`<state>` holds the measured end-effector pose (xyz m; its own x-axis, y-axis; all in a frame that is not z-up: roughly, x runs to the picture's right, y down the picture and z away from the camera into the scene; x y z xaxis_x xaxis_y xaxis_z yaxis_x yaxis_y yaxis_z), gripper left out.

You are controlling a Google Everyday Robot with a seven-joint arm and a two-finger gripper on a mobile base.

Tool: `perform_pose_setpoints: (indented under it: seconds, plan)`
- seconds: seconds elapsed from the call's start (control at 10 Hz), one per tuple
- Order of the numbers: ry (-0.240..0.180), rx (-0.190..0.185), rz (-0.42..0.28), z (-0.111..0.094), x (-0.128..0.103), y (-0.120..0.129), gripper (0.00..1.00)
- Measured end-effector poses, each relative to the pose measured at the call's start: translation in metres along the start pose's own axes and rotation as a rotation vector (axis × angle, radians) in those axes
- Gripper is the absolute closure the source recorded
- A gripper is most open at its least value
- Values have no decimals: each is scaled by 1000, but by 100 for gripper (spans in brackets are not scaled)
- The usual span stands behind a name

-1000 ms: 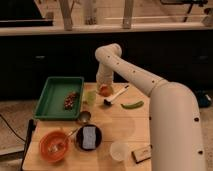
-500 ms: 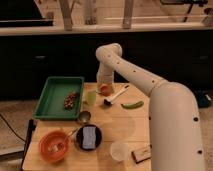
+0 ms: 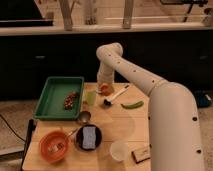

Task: Place apple in plastic cup

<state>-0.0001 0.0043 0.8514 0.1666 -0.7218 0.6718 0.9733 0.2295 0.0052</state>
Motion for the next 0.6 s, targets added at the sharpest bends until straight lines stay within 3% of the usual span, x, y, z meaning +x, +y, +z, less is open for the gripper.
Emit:
perform_pose_setpoints:
  seconds: [0.6]
  plan:
    - [0,1,-18,-2,6,2,97]
